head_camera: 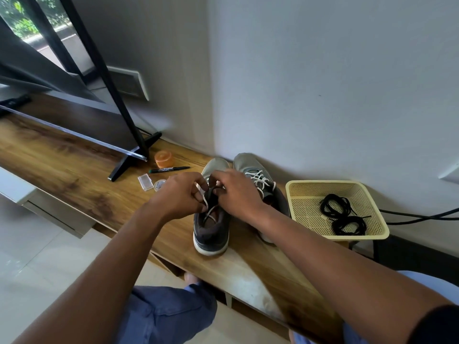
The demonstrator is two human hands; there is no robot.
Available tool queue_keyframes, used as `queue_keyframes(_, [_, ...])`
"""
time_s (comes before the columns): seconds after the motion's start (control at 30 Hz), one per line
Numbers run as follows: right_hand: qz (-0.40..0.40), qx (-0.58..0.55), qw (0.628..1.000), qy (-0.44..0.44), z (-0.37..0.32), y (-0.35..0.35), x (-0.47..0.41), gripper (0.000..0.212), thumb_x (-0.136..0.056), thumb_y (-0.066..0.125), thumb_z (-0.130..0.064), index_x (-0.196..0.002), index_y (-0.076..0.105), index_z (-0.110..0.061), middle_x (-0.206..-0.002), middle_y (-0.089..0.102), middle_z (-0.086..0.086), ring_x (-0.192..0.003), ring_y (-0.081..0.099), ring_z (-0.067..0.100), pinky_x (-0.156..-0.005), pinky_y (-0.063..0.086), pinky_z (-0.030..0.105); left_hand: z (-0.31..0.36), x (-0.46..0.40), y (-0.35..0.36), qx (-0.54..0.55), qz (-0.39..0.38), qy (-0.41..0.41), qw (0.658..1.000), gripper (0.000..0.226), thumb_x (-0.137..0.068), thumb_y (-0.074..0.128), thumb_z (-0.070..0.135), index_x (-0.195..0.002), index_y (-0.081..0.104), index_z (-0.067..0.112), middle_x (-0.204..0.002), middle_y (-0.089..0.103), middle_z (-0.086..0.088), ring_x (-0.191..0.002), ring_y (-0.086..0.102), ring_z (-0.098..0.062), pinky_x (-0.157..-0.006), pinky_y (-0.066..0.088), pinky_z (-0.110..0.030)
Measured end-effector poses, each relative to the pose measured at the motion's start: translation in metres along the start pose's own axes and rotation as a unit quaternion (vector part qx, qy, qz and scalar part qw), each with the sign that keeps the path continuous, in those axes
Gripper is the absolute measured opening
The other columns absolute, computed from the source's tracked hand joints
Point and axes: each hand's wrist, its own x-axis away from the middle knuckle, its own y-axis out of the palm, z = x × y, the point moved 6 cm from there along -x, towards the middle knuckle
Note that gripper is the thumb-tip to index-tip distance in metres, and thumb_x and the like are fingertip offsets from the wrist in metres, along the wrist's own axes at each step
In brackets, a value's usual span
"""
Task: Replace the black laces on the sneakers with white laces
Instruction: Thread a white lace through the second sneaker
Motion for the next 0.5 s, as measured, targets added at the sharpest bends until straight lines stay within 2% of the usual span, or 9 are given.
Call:
queue_keyframes(0.07, [0.003,0.009,1.000,-0.009,0.000,0.000,0.001,0.022,-0.085,0.063,-0.013,-0.103,0.067,-0.025,-0.098,0.062,0.005,-0.095,0.062,0.031,-0.072,0.039,0.034,0.002,0.001,-0.002,0.014,0.014,0.001,1.000,0.036,-0.072,0.092,0.008,-0.091,0.071,0.030,-0.073,0.074,0.009,-0.069,0.068,0.002,-0.064,0.050,-0.019])
queue_keyframes(0.17, [-0.005,0.024,1.000,-0.018,-0.002,0.000,0.002,0.023,-0.083,0.065,-0.018,-0.105,0.065,-0.027,-0.100,0.061,0.004,-0.092,0.064,0.031,-0.072,0.042,0.034,0.006,0.001,-0.003,0.023,0.032,-0.001,0.999,0.026,-0.076,0.089,0.008,-0.085,0.074,0.026,-0.070,0.075,0.007,-0.067,0.070,-0.001,-0.066,0.057,-0.022])
queue_keyframes(0.23, [-0.014,0.038,0.999,-0.036,-0.005,0.002,0.003,0.024,-0.083,0.070,-0.023,-0.105,0.063,-0.027,-0.100,0.059,0.003,-0.090,0.064,0.030,-0.071,0.045,0.035,0.006,0.001,-0.003,0.043,0.032,-0.010,0.999,0.021,-0.076,0.090,0.008,-0.081,0.075,0.023,-0.067,0.075,0.006,-0.064,0.072,-0.004,-0.061,0.056,-0.016])
queue_keyframes(0.33, [-0.009,0.072,0.995,-0.069,-0.011,0.003,0.003,0.018,-0.086,0.073,-0.028,-0.103,0.066,-0.025,-0.098,0.060,0.004,-0.086,0.066,0.029,-0.065,0.040,0.031,0.005,0.002,-0.005,0.052,0.034,-0.018,0.998,0.018,-0.076,0.091,0.010,-0.075,0.076,0.020,-0.062,0.073,0.007,-0.060,0.071,-0.003,-0.055,0.051,-0.011])
queue_keyframes(0.4, [-0.001,0.092,0.992,-0.086,-0.012,0.003,0.002,0.016,-0.088,0.070,-0.024,-0.104,0.069,-0.022,-0.097,0.062,0.006,-0.083,0.067,0.030,-0.063,0.037,0.032,0.006,0.002,-0.007,0.039,0.043,-0.014,0.998,0.020,-0.075,0.091,0.009,-0.070,0.075,0.020,-0.060,0.072,0.006,-0.060,0.071,-0.005,-0.056,0.054,-0.015])
queue_keyframes(0.5, [0.001,0.078,0.994,-0.081,-0.011,0.004,0.003,0.015,-0.088,0.066,-0.018,-0.103,0.068,-0.020,-0.097,0.063,0.006,-0.087,0.065,0.031,-0.068,0.049,0.038,0.004,0.003,-0.008,0.017,0.050,-0.023,0.998,0.022,-0.073,0.089,0.007,-0.067,0.073,0.021,-0.068,0.071,0.006,-0.069,0.072,-0.010,-0.063,0.060,-0.028])
